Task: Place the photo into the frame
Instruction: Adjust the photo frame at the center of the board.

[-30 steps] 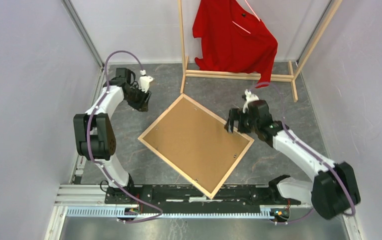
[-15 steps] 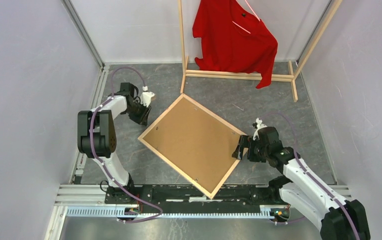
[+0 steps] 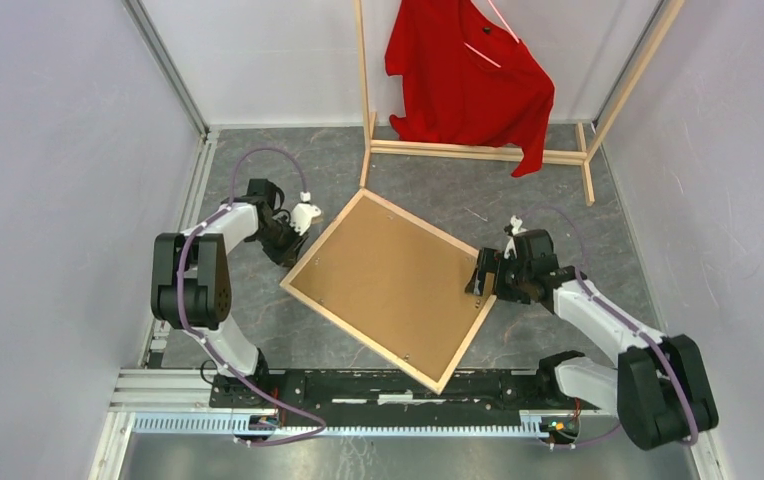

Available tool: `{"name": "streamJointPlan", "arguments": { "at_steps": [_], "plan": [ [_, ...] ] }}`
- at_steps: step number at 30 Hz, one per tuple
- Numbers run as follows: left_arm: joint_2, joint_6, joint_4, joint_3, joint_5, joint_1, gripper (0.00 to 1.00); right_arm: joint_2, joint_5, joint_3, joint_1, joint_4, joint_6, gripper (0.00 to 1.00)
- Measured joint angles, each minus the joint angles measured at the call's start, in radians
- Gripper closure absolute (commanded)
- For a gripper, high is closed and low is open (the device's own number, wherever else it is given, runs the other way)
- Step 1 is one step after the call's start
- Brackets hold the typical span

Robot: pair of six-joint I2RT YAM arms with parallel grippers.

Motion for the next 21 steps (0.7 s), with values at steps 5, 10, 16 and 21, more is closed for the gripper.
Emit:
{"name": "streamJointPlan", "arguments": {
  "at_steps": [5, 10, 16, 21],
  "plan": [
    [-0.061, 0.107, -0.094, -0.063, -0.004, -0.035, 0.71, 0.124, 0.061, 0.091, -0.014, 0.003, -0.052, 0.02],
    [-0.114, 0.180, -0.185, -0.117, -0.003, -0.116, 0.70, 0.171, 0.104, 0.131, -0.017, 0.016, -0.083, 0.02],
    [-0.108, 0.179, -0.206, -0.111, 0.006, -0.179, 0.70, 0.233, 0.118, 0.163, -0.022, 0.051, -0.095, 0.02],
    [-0.082, 0.148, -0.188, -0.080, 0.005, -0.195, 0.70, 0.397, 0.117, 0.301, -0.032, 0.101, -0.094, 0.02]
  ]
}}
